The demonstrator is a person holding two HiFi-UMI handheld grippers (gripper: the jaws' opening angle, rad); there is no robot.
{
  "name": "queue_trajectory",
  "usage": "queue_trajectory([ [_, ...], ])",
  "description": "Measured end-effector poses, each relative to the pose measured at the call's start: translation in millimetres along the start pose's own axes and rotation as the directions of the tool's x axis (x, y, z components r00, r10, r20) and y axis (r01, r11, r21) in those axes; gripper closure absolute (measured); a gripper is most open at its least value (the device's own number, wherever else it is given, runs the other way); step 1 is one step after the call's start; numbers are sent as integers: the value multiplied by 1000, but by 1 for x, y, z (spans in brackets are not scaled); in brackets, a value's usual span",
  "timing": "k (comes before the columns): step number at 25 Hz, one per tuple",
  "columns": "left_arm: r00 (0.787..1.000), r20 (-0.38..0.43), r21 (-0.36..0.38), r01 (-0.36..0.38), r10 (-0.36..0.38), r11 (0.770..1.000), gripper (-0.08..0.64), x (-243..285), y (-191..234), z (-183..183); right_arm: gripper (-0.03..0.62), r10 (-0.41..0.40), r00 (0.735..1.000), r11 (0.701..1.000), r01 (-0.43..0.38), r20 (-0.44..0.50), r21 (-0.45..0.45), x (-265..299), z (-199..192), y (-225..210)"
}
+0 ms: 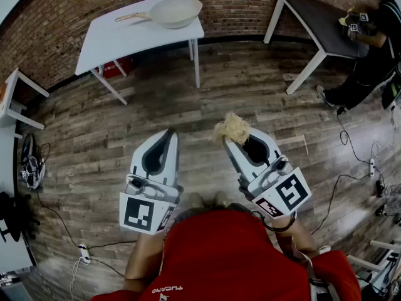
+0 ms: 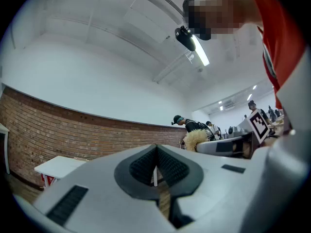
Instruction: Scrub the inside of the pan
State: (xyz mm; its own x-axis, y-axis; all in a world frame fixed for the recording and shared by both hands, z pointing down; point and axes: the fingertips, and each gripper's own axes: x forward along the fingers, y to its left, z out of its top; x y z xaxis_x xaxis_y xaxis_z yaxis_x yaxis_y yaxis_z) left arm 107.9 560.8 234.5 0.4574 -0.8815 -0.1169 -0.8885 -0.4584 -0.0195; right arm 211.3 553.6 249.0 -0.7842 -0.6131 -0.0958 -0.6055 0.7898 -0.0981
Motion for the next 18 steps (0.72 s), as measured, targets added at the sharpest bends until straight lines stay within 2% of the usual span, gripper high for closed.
queue_trajectory([
  [18,999,17,-3,-31,31,1000,548,-17,27,-2,506,0,999,1000,0,37,5,10,8,8],
])
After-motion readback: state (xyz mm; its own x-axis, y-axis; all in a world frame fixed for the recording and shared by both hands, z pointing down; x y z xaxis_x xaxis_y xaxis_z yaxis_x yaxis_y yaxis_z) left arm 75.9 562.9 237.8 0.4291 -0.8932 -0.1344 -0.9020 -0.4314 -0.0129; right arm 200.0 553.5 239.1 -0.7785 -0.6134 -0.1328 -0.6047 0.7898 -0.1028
